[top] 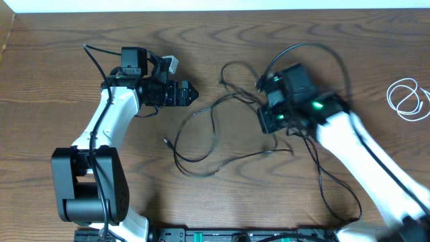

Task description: Untangle cables

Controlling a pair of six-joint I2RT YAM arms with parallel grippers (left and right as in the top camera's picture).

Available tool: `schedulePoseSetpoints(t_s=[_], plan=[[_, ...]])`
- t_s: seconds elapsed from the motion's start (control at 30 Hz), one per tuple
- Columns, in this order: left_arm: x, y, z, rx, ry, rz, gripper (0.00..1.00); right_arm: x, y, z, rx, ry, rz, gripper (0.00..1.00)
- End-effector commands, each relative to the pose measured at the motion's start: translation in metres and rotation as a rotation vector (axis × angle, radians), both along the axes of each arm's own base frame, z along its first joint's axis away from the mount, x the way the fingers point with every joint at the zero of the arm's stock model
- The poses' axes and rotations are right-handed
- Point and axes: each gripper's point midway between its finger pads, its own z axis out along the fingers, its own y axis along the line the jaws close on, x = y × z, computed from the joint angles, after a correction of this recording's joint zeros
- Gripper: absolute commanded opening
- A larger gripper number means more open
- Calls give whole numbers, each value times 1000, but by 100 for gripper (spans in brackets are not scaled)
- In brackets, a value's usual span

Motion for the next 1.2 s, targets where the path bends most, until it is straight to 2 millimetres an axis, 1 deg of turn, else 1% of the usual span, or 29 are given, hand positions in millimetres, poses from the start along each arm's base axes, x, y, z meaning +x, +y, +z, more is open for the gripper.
schedulePoseSetpoints(t_s=[0.0,0.03,0.17,0.23,0.33,0.43,0.5,0.57,0.67,0.7,0.77,0.83,0.93,1.0,1.03,1.07,1.13,1.17], plan=[[-2,2,4,6,-6,11,98,-6,4,57,91,-151,25,1],[-2,2,4,6,-7,10,98,-8,3,74,115,-199,26,1],[-2,2,4,6,-6,11,98,-19,-4,122,178,-346,20,1],[-2,2,4,6,-6,11,98,-23,-12,139,181,-407,-3,1],[-2,2,4,6,-6,11,98,-26,-32,157,146,-488,-72,1],[-2,2,4,6,-7,10,98,-28,-51,167,100,-544,-145,1],[-2,2,4,6,-7,10,98,-27,-65,170,71,-560,-218,1],[-2,2,4,6,-7,10,98,-27,-79,168,48,-551,-301,1],[-2,2,4,6,-7,10,98,-29,-84,158,17,-514,-320,2],[-2,2,4,6,-7,10,98,-29,-84,153,4,-497,-317,6],[-2,2,4,6,-7,10,98,-29,-83,140,-25,-455,-310,22],[-2,2,4,6,-7,10,98,-28,-81,125,-51,-401,-295,35],[-2,2,4,6,-6,11,98,-28,-69,108,-46,-328,-249,67],[-2,2,4,6,-7,10,98,-27,-58,98,-26,-281,-211,79],[-2,2,4,6,-7,10,98,-26,-53,93,-21,-256,-196,82],[-2,2,4,6,-7,10,98,-25,-51,87,-27,-238,-191,85],[-2,2,4,6,-7,10,98,-23,-51,73,-56,-194,-188,98],[-2,2,4,6,-7,10,98,-22,-51,65,-73,-167,-186,99]])
